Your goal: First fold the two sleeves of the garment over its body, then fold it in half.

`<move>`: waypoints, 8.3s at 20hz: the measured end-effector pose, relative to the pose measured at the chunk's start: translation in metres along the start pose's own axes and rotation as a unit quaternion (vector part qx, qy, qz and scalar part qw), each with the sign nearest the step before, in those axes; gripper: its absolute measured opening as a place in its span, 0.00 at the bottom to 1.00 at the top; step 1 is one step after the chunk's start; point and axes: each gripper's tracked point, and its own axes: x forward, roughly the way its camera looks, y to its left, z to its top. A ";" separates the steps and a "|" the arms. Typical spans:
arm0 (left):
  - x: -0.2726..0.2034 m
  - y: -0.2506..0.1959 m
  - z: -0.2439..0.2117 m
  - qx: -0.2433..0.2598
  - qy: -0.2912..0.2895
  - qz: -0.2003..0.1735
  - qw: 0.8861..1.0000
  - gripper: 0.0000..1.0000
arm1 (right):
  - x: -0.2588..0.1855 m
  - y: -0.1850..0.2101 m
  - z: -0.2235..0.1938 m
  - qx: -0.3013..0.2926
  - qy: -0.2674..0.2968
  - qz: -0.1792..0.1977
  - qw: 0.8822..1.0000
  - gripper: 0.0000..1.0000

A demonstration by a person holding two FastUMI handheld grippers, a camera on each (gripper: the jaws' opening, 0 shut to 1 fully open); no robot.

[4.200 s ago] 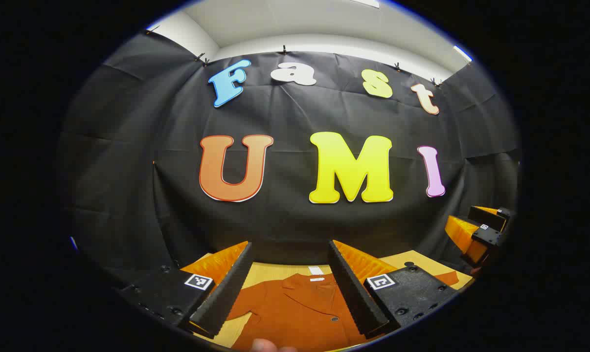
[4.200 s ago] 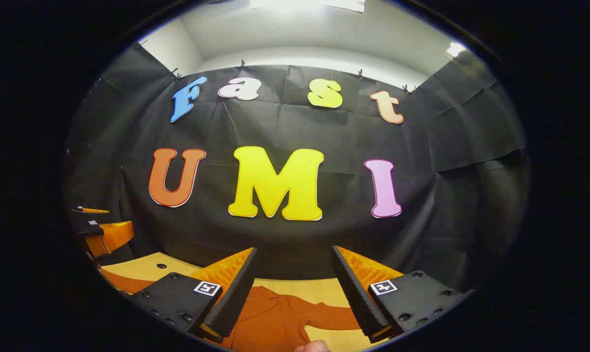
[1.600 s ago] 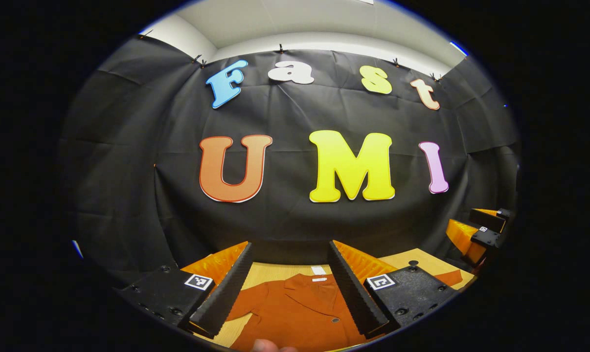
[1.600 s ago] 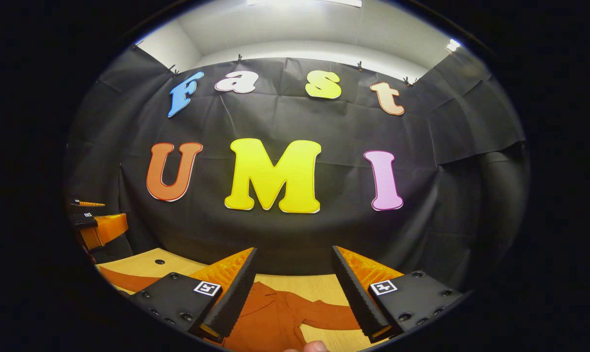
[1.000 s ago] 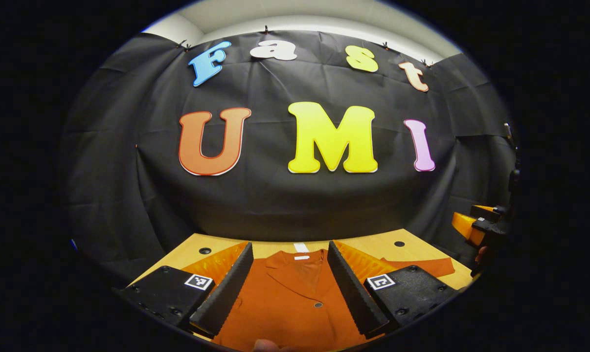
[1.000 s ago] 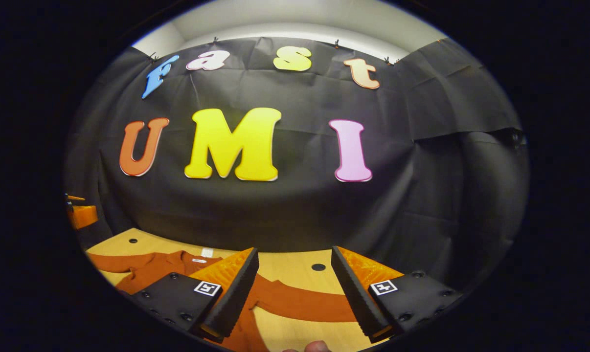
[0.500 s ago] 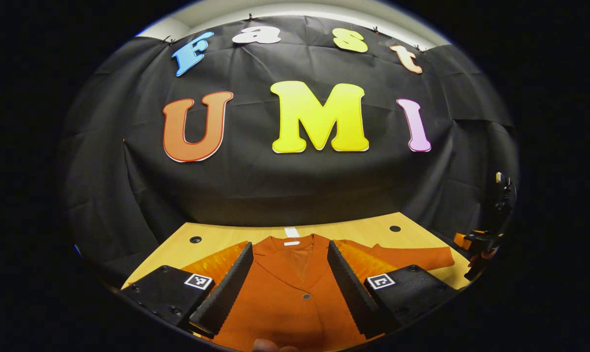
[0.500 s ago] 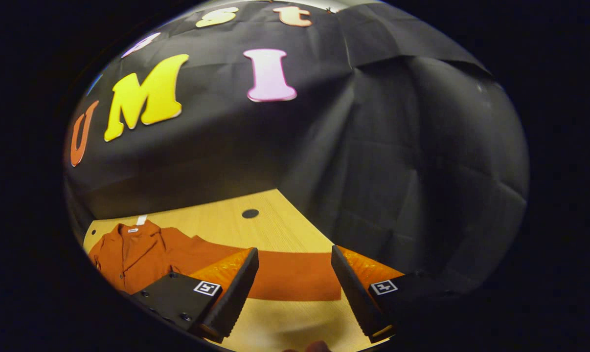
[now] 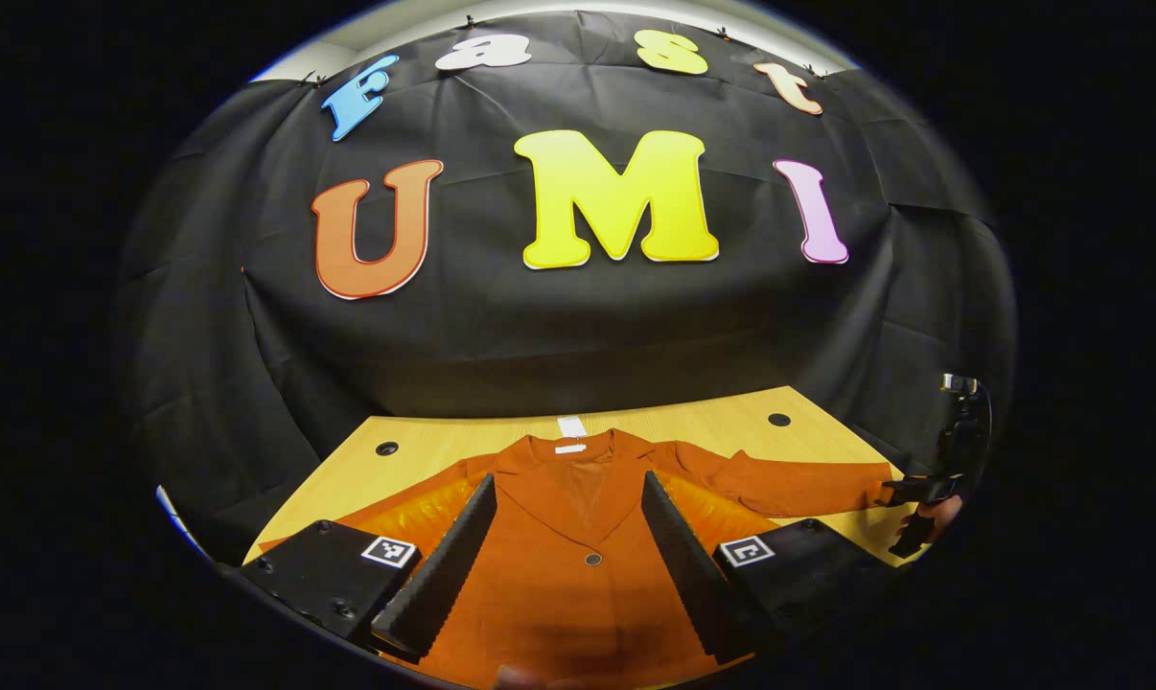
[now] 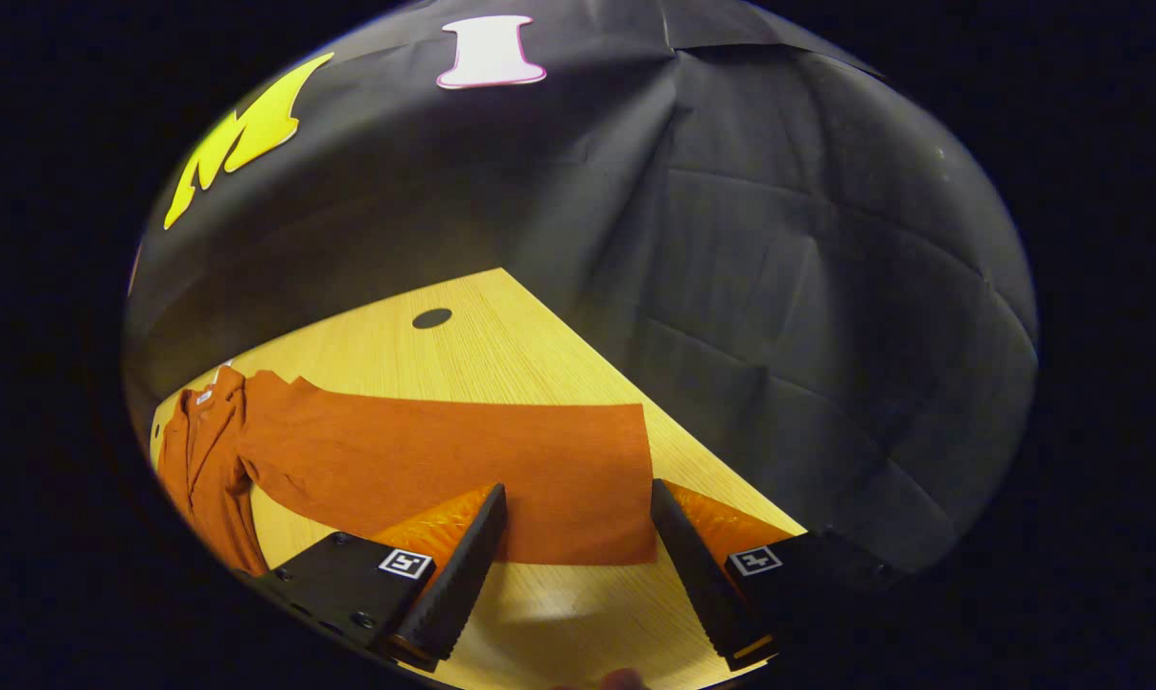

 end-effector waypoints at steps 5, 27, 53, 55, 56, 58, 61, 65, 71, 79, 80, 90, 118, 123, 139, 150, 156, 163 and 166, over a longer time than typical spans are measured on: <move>-0.002 0.010 0.003 0.015 -0.005 0.006 1.000 0.99 | -0.001 0.001 0.005 0.002 0.020 -0.003 1.000 0.97; -0.013 0.119 -0.019 -0.059 -0.017 0.046 0.997 1.00 | -0.124 0.194 0.180 -0.097 -0.125 0.163 0.974 0.08; -0.136 0.384 -0.096 -0.134 0.004 0.252 0.958 1.00 | -0.172 0.668 -0.088 -0.326 -0.007 0.359 0.875 0.17; -0.138 0.386 -0.096 -0.134 0.009 0.256 0.957 1.00 | -0.173 0.674 -0.097 -0.323 0.009 0.368 0.872 0.23; -0.138 0.389 -0.094 -0.133 0.005 0.257 0.957 1.00 | -0.178 0.672 -0.101 -0.325 0.012 0.374 0.869 0.25; -0.137 0.393 -0.094 -0.134 0.000 0.262 0.956 1.00 | -0.195 0.673 -0.102 -0.313 0.018 0.393 0.864 0.44; -0.126 0.390 -0.104 -0.156 0.001 0.254 0.954 1.00 | -0.214 0.664 -0.079 -0.297 -0.003 0.401 0.866 1.00; -0.097 0.387 -0.126 -0.164 0.001 0.241 0.956 1.00 | -0.252 0.638 -0.049 -0.291 -0.021 0.413 0.863 1.00; -0.033 0.398 -0.216 -0.185 0.062 0.232 0.953 1.00 | -0.332 0.563 -0.004 -0.288 -0.071 0.438 0.849 1.00; 0.007 0.406 -0.296 -0.211 0.150 0.268 0.928 1.00 | -0.333 0.433 0.045 -0.219 -0.082 0.345 0.909 1.00; 0.010 0.404 -0.304 -0.217 0.161 0.273 0.923 1.00 | -0.331 0.421 0.049 -0.217 -0.085 0.334 0.913 1.00; 0.011 0.405 -0.305 -0.230 0.169 0.291 0.913 0.83 | -0.342 0.394 0.042 -0.158 -0.055 0.331 0.928 1.00; 0.176 0.228 0.100 -0.226 -0.024 0.009 0.974 0.03 | -0.311 0.235 0.085 -0.068 -0.111 0.296 0.946 1.00; 0.228 0.079 0.104 -0.156 0.001 -0.090 0.984 0.03 | -0.300 0.162 0.092 -0.045 -0.117 0.228 0.966 1.00; 0.299 -0.167 -0.092 0.126 0.181 -0.141 0.965 0.05 | -0.308 0.016 0.076 -0.014 -0.086 0.073 0.994 0.99; 0.222 -0.152 -0.015 0.065 0.085 -0.169 0.980 1.00 | -0.301 0.107 0.093 -0.059 -0.111 0.151 0.981 1.00; 0.116 -0.043 0.069 -0.023 -0.021 -0.110 0.993 1.00 | -0.316 0.193 0.116 -0.087 -0.157 0.222 0.958 1.00; -0.018 0.090 0.132 -0.096 -0.107 -0.015 0.990 0.99 | -0.369 0.279 0.134 -0.122 -0.229 0.298 0.919 1.00; -0.043 0.124 0.132 -0.103 -0.118 0.008 0.988 0.98 | -0.378 0.294 0.134 -0.128 -0.236 0.317 0.910 0.99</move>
